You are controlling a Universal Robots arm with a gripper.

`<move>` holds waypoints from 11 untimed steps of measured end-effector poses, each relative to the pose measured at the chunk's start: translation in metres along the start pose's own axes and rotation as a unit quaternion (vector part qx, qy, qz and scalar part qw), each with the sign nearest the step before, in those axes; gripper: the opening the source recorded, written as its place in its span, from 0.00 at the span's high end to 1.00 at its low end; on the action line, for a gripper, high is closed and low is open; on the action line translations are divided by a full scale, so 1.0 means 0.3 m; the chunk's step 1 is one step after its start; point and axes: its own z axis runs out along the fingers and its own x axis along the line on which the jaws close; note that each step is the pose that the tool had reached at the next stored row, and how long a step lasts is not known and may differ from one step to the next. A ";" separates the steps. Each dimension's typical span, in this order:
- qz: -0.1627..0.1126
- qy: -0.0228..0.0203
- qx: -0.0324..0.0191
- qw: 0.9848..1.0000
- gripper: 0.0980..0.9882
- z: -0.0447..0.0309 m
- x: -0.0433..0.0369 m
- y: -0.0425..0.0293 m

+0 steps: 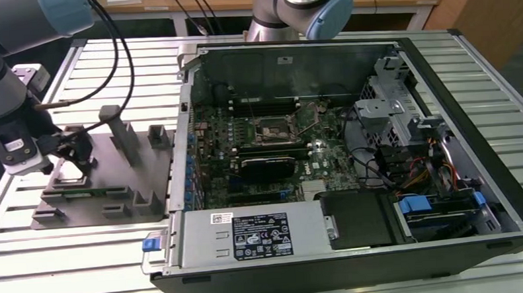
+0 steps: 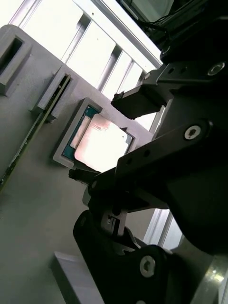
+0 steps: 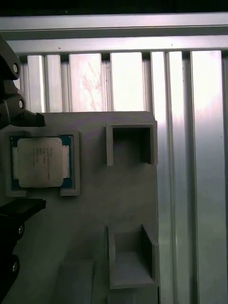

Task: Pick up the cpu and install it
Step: 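Pick up the cpu and move it towards the insertion slot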

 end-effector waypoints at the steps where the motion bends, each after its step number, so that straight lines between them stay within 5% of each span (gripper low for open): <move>1: -0.001 0.000 0.000 1.000 0.32 0.002 0.000 0.000; 11: -0.019 0.001 0.000 1.000 0.32 0.023 0.000 0.006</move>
